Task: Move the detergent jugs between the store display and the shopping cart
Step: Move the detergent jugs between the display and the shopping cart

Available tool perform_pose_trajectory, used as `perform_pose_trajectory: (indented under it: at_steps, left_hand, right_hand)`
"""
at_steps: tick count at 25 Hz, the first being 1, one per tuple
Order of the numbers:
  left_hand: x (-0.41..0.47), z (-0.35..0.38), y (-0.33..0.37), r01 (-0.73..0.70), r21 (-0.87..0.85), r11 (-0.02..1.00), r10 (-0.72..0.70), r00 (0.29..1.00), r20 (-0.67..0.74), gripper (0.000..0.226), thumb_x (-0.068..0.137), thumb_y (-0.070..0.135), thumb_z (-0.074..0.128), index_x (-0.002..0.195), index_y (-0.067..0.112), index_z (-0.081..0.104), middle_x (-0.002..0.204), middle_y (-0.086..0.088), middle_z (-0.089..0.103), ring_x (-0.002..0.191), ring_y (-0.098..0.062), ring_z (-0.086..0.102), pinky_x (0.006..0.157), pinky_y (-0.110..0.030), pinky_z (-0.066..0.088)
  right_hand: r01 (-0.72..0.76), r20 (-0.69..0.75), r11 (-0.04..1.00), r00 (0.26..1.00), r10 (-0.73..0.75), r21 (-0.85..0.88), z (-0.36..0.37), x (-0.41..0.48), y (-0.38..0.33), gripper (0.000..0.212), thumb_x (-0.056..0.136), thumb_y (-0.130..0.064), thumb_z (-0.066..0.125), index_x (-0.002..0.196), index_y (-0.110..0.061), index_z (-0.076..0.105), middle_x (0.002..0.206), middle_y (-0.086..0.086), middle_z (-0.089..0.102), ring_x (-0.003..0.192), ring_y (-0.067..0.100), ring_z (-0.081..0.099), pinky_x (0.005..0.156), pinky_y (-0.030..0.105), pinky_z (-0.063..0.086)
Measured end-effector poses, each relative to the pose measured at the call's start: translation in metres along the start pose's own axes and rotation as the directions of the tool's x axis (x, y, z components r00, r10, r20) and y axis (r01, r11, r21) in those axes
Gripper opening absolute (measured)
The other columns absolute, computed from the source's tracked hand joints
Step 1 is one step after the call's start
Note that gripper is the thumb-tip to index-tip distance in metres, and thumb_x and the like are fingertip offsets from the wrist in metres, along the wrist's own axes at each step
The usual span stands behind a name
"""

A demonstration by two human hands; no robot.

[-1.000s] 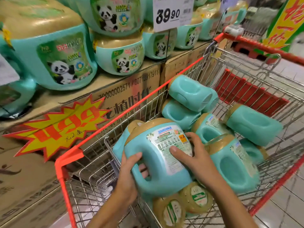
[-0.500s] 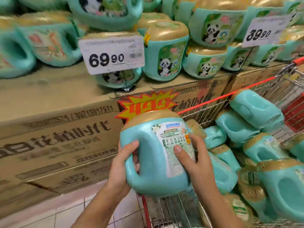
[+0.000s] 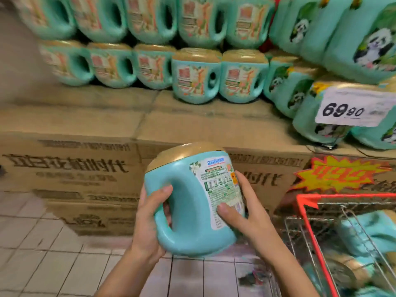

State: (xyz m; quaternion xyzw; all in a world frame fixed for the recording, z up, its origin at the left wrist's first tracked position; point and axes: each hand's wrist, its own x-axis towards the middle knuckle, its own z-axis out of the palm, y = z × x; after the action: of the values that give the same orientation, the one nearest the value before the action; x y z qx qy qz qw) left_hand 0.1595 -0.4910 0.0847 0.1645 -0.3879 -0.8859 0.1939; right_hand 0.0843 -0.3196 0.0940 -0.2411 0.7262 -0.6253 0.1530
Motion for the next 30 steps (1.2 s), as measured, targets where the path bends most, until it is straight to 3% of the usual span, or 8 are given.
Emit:
perform_pose_trajectory:
  at_steps: [3,8,12,15,18,23,27,30]
  left_hand:
    - [0.004,-0.039,0.058,-0.128,0.039,0.991,0.129,0.991,-0.038,0.075,0.053,0.03,0.074,0.123,0.01,0.056,0.101,-0.008,0.064,0.095,-0.024,0.059,0.073,-0.034,0.056]
    - [0.027,-0.068,0.119,-0.321,0.079,0.944,0.321,0.947,0.01,0.056,0.058,0.02,0.072,0.113,0.013,0.059,0.093,-0.002,0.07,0.083,-0.015,0.068,0.066,-0.029,0.057]
    - [0.061,-0.077,0.145,-0.414,0.083,0.906,0.41,0.91,0.061,0.045,0.062,0.012,0.069,0.106,0.015,0.061,0.089,0.001,0.071,0.079,-0.011,0.069,0.062,-0.026,0.056]
    - [0.092,-0.082,0.158,-0.438,0.126,0.89,0.432,0.899,0.074,0.06,0.063,0.022,0.072,0.12,0.01,0.056,0.1,-0.005,0.068,0.087,-0.017,0.068,0.067,-0.03,0.056]
    - [0.13,-0.082,0.169,-0.456,0.186,0.87,0.446,0.89,0.096,0.073,0.066,0.023,0.074,0.133,0.01,0.048,0.11,-0.008,0.067,0.094,-0.021,0.067,0.069,-0.034,0.056]
    - [0.192,-0.074,0.179,-0.535,0.271,0.8,0.524,0.843,0.117,0.076,0.065,0.027,0.079,0.134,0.02,0.048,0.118,-0.006,0.066,0.1,-0.023,0.068,0.073,-0.035,0.056]
    - [0.228,-0.066,0.169,-0.63,0.341,0.698,0.633,0.765,0.117,0.081,0.065,0.029,0.079,0.138,0.023,0.043,0.122,0.003,0.064,0.106,-0.016,0.065,0.078,-0.026,0.055]
    - [0.245,-0.063,0.156,-0.69,0.381,0.615,0.678,0.71,0.192,0.081,0.069,0.026,0.076,0.14,0.024,0.036,0.125,0.015,0.06,0.112,-0.009,0.061,0.086,-0.02,0.051]
  right_hand:
    - [0.077,0.06,0.995,0.996,-0.073,-0.064,0.065,0.028,-0.018,0.082,0.058,-0.066,0.069,0.134,-0.052,0.039,0.137,-0.011,0.051,0.131,0.011,0.044,0.111,0.038,0.035]
    - [0.152,0.113,0.962,0.985,-0.13,-0.225,0.115,0.078,-0.045,0.095,0.056,-0.074,0.057,0.141,-0.045,0.028,0.14,-0.014,0.034,0.133,-0.005,0.023,0.101,0.001,0.017]
    - [0.195,0.093,0.972,0.979,-0.184,-0.132,0.137,0.113,-0.054,0.083,0.056,-0.071,0.063,0.131,-0.058,0.029,0.132,-0.031,0.036,0.133,-0.005,0.031,0.107,0.011,0.026]
    - [0.204,0.13,0.975,0.973,-0.193,-0.085,0.149,0.14,-0.056,0.078,0.056,-0.069,0.068,0.122,-0.07,0.027,0.125,-0.049,0.034,0.131,-0.01,0.034,0.114,0.031,0.031]
    - [0.203,0.209,0.973,0.962,-0.178,-0.109,0.152,0.18,-0.056,0.097,0.057,-0.07,0.071,0.138,-0.06,0.02,0.145,-0.033,0.027,0.14,-0.004,0.024,0.118,0.04,0.026]
    - [0.213,0.236,0.973,0.953,-0.188,-0.085,0.144,0.25,-0.051,0.105,0.055,-0.065,0.075,0.143,-0.054,0.02,0.14,-0.042,0.024,0.127,-0.027,0.021,0.1,0.001,0.028]
    - [0.168,0.188,0.984,0.97,-0.154,-0.059,0.144,0.288,-0.039,0.113,0.057,-0.057,0.074,0.152,-0.041,0.015,0.151,-0.026,0.02,0.135,-0.017,0.02,0.119,0.032,0.024]
    - [0.195,0.151,0.98,0.97,-0.19,-0.023,0.145,0.3,-0.028,0.108,0.062,-0.051,0.074,0.152,-0.041,0.015,0.15,-0.026,0.019,0.136,-0.017,0.021,0.119,0.034,0.024]
